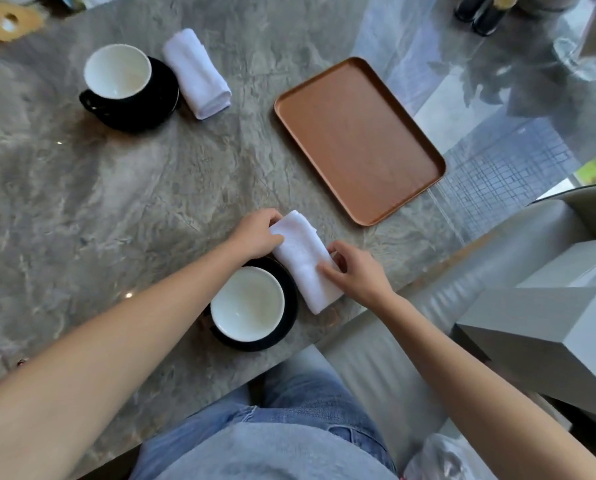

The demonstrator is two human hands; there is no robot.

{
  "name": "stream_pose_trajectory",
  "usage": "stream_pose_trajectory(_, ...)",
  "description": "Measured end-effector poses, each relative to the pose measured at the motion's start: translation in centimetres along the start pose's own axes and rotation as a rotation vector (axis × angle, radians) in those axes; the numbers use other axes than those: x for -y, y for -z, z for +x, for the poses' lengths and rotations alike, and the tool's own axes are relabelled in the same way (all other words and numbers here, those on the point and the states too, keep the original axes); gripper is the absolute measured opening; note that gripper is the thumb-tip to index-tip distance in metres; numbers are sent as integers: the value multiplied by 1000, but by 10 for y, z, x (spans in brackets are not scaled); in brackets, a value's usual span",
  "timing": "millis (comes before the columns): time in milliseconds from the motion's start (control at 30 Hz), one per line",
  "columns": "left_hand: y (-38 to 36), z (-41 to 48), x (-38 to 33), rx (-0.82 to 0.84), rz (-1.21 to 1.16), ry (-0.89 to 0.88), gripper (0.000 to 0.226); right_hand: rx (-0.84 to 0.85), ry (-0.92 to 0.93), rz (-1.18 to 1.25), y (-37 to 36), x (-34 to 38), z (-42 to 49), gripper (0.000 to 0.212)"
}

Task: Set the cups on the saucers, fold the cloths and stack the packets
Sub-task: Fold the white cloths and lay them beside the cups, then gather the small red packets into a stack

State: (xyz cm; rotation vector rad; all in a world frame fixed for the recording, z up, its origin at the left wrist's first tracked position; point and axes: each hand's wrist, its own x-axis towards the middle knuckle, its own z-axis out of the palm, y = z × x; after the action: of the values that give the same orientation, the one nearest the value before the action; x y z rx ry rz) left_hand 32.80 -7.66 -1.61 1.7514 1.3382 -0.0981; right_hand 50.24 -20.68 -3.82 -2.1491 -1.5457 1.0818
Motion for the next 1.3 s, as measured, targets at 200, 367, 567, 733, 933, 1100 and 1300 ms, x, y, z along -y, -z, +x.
stream_pose_trajectory(200,9,-3,17,-33,-127,9,25,-26,23,-45,1,3,-1,18)
stream_pose_trajectory(367,16,-17,31,-162,-67,-12,41,-110,151,-86,6,18,7,43)
stream_pose_trajectory(567,27,-55,67,-308,54,47,66,-86,298,-339,5,58,30,64)
stream_pose_trajectory(733,36,-100,102,-446,354,169,81,-21,410,-476,-10,94,48,71)
stream_pose_trajectory(933,39,-161,136,-589,391,339,84,62,648,-596,-45,154,56,75)
stream_pose_trajectory(1100,40,-200,169,-650,329,442,83,124,802,-626,-84,203,44,75)
stream_pose_trajectory(1300,33,-245,216,-688,251,558,83,236,933,-688,-144,246,20,76)
